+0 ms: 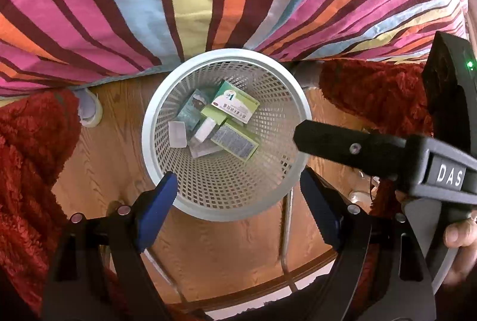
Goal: Collect trash
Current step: 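Open both tools to drop the pack and box into the wastebasket, then raise both tools back toward the white packet and green tissue pack on the bed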
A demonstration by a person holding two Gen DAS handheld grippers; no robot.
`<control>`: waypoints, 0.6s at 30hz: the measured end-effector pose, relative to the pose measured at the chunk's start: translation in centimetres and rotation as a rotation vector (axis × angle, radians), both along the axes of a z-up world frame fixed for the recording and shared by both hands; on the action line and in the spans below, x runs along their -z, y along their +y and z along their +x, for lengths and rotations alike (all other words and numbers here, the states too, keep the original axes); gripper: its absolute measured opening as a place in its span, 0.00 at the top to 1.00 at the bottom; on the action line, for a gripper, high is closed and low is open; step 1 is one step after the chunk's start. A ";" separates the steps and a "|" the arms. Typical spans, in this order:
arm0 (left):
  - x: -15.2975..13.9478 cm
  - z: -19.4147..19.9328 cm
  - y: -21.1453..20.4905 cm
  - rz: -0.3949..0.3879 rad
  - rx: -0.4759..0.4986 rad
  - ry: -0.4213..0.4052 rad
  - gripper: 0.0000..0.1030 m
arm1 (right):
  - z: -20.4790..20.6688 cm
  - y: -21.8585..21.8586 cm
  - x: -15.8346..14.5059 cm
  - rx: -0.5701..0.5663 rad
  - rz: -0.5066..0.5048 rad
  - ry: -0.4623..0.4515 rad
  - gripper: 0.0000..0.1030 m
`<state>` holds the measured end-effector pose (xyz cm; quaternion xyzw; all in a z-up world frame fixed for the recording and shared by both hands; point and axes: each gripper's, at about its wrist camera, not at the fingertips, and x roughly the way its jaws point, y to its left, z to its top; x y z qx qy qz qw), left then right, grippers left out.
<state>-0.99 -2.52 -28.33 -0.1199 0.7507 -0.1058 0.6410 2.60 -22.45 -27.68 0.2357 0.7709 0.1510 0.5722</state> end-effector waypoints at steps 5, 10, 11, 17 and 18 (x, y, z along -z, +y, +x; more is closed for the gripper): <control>0.5 0.0 0.9 0.014 -0.035 0.019 0.20 | 0.0 -0.1 0.2 0.009 0.000 0.013 0.08; 0.3 -0.1 1.3 0.018 -0.054 0.011 0.20 | 0.0 -0.1 0.1 0.012 0.003 0.003 0.08; 0.2 -0.1 1.3 0.021 -0.056 0.005 0.20 | 0.0 -0.1 0.0 0.013 0.002 0.001 0.08; -0.9 -0.3 1.6 0.043 -0.070 -0.044 0.20 | 0.0 -0.2 -0.8 0.010 -0.007 -0.038 0.08; -1.1 -0.3 1.8 0.043 -0.075 -0.051 0.20 | 0.0 -0.2 -1.1 0.008 -0.008 -0.051 0.08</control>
